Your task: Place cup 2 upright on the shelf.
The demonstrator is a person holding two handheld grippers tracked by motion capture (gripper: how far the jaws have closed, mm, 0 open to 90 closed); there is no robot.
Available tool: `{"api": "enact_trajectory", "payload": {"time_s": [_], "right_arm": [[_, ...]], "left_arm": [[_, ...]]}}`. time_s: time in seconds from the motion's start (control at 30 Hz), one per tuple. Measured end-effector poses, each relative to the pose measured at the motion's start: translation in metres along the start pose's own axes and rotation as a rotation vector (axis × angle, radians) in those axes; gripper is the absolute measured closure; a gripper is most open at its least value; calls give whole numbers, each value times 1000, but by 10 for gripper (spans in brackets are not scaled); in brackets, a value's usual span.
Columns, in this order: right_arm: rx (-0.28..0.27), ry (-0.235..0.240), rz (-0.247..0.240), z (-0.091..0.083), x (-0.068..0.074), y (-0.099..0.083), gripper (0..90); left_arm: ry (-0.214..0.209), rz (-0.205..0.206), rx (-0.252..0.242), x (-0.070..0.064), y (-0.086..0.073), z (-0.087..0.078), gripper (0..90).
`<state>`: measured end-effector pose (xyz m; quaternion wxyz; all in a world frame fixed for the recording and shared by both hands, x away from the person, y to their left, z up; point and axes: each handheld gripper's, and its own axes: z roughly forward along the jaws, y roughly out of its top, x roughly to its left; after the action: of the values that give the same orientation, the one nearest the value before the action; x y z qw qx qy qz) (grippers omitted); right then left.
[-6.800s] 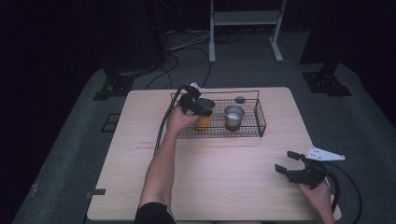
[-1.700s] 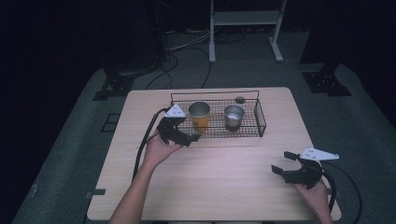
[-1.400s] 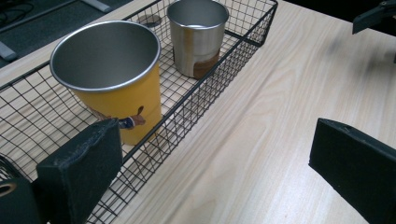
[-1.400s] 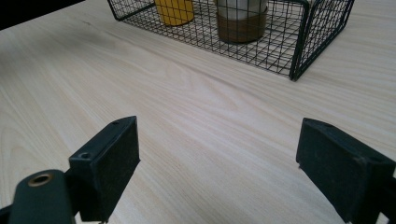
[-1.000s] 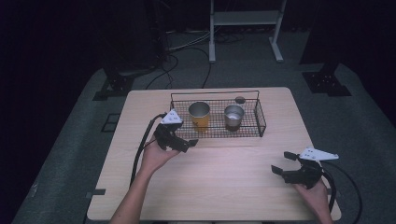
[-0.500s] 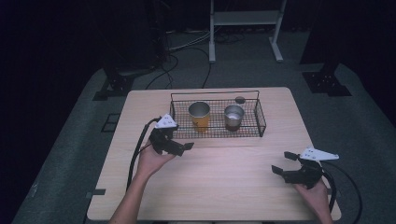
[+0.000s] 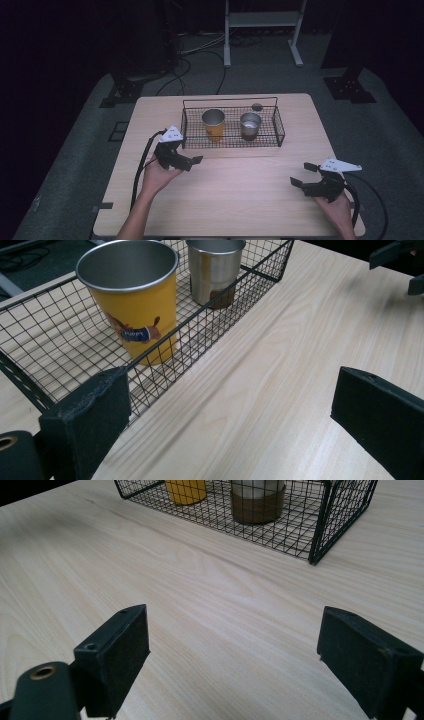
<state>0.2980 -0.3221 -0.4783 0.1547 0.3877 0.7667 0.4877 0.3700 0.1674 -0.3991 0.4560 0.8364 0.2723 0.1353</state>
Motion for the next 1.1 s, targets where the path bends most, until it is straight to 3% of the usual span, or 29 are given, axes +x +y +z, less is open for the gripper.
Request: {"api": "enact_trajectory", "payload": {"time_s": [1.1], "right_arm": [[7,-4,-1,0,-1,-1,125]], "left_arm": [[24,-25,-34,-7,-30,-20,18]]}}
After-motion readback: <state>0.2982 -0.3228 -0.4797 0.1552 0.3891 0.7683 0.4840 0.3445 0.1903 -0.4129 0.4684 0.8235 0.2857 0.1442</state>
